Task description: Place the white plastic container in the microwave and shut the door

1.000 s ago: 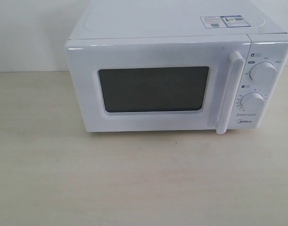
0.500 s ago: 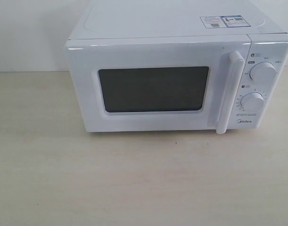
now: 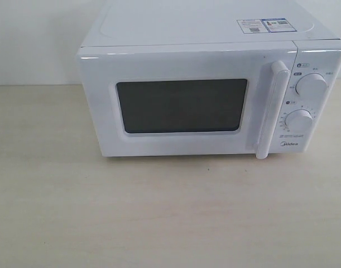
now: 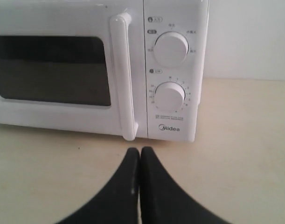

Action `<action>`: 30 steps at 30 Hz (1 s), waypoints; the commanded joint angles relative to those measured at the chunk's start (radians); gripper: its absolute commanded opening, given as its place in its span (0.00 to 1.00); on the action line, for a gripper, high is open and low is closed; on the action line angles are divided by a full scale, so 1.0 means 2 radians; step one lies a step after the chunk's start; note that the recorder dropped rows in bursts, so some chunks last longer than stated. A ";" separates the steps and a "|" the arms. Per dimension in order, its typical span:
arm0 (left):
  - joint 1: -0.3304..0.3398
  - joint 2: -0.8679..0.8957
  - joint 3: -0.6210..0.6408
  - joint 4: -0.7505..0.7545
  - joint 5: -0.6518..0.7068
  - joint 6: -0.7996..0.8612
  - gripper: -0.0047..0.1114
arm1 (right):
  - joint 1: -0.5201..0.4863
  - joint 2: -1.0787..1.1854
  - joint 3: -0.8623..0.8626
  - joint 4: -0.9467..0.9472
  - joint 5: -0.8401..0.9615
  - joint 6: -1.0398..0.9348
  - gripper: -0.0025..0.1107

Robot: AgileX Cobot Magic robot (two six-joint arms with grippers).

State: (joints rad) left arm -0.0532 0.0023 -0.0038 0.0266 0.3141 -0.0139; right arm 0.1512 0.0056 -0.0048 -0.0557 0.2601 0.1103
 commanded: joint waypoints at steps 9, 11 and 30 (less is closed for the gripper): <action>0.001 -0.001 0.002 0.000 0.000 0.002 0.07 | -0.029 -0.003 0.002 -0.003 0.052 -0.003 0.02; 0.001 -0.001 0.002 0.000 0.000 0.002 0.07 | -0.037 -0.003 0.002 -0.004 0.052 -0.004 0.02; 0.001 -0.001 0.002 0.000 0.000 0.002 0.07 | -0.037 -0.003 0.002 -0.001 0.051 -0.005 0.02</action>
State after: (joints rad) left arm -0.0532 0.0023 -0.0038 0.0266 0.3141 -0.0139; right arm 0.0811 0.0041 -0.0005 -0.0565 0.3605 0.1058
